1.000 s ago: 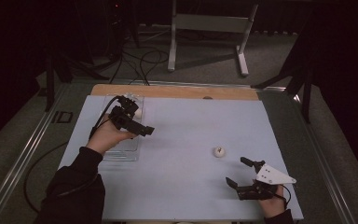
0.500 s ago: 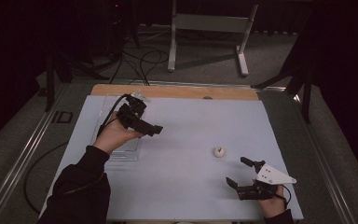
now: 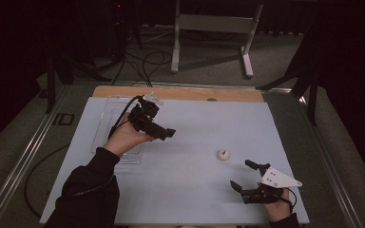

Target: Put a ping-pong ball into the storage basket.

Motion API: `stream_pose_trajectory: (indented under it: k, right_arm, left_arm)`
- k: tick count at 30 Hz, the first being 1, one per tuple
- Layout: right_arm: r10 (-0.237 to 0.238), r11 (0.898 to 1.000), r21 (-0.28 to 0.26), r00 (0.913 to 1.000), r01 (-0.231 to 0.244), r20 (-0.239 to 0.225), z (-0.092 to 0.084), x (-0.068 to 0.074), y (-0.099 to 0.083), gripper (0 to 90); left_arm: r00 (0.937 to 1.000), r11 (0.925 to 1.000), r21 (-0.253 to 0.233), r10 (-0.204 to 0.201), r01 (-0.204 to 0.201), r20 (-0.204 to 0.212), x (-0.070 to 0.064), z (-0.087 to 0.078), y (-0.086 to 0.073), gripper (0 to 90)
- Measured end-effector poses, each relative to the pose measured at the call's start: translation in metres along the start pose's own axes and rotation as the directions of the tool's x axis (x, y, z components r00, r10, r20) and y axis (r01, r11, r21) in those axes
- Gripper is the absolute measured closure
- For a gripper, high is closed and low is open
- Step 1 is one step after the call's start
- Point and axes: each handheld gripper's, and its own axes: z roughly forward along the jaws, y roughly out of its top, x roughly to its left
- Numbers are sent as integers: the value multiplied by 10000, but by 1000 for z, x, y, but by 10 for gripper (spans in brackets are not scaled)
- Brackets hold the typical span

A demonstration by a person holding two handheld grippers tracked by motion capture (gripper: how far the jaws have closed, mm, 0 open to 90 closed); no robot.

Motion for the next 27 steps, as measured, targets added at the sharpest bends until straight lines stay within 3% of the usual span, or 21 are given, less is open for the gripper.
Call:
stream_pose_trajectory:
  k: [13,27]
  right_arm:
    - [7,10000,-11,10000,-7,-7,0,0,0,92]
    - [3,10000,3,10000,-3,-14,0,0,0,92]
  left_arm:
    - [9987,9994,-92,331,-327,377,-16,15,13,6]
    - [9927,9970,-191,761,-746,941,-36,37,26,6]
